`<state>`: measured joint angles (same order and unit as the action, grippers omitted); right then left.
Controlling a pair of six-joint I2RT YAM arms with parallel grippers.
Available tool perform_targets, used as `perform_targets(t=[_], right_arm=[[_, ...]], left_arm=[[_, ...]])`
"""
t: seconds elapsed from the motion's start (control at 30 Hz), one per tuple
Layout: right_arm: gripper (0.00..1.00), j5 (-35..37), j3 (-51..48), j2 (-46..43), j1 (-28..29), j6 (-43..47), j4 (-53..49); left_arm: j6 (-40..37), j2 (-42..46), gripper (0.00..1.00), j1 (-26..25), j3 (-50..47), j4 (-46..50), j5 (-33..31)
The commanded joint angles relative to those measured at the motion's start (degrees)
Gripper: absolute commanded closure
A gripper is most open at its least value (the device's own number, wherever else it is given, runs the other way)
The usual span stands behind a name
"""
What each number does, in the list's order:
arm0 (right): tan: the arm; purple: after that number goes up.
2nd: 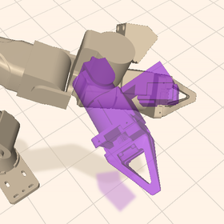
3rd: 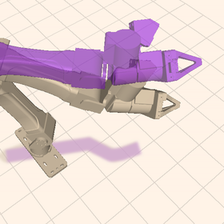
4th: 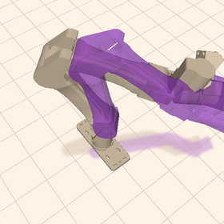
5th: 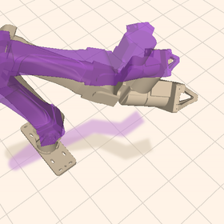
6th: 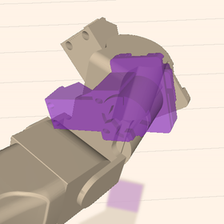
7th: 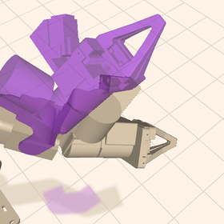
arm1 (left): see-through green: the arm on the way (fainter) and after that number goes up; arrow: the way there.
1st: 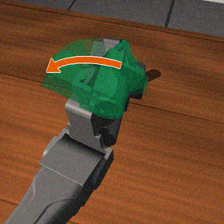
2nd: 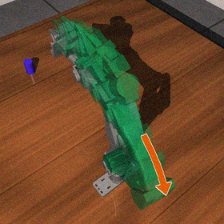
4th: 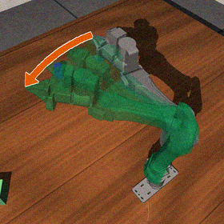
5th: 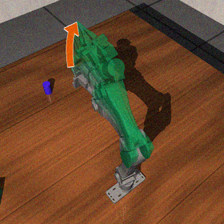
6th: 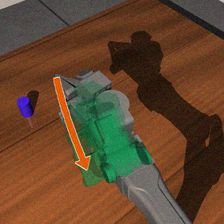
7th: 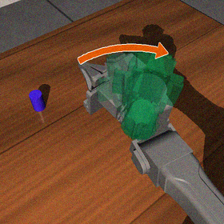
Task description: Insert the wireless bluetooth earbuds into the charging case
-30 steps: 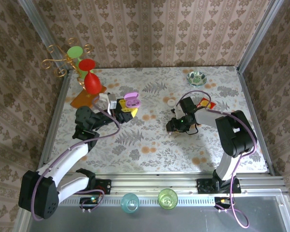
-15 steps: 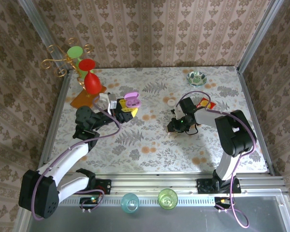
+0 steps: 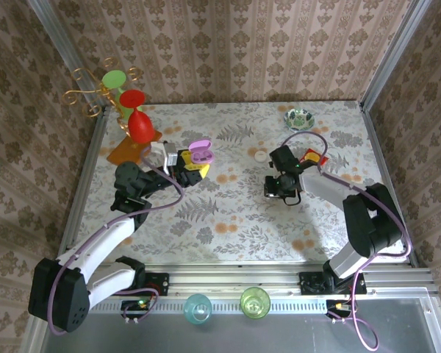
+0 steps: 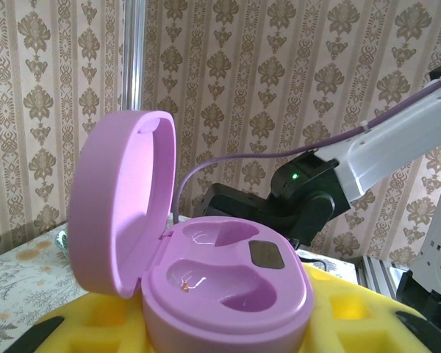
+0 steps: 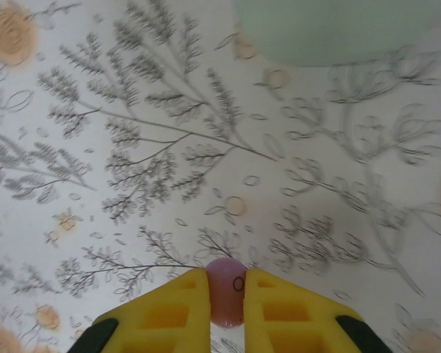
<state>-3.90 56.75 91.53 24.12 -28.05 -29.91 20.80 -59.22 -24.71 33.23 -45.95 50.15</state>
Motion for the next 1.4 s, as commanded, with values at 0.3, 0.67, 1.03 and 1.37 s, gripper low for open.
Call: perform_targets(t=[0.3,0.67,1.03,1.37], right_arm=[[0.91,30.09,12.69,0.85,9.15,-12.92,-22.68],[0.92,32.44,15.73,1.5,11.0,-15.26,-26.54],[0.93,32.76,18.88,2.27,11.13,-18.97,-30.85],[0.93,32.13,22.61,4.99,11.3,-29.35,-38.1]], left_arm=[[0.38,-1.43,0.77,-0.12,-0.29,-4.47,1.17],[1.12,-3.2,0.77,-0.01,-1.23,-7.47,1.71],[1.4,-4.5,0.77,0.13,-1.9,-10.05,2.47],[1.96,-5.58,0.77,0.76,-1.95,-13.51,3.33]])
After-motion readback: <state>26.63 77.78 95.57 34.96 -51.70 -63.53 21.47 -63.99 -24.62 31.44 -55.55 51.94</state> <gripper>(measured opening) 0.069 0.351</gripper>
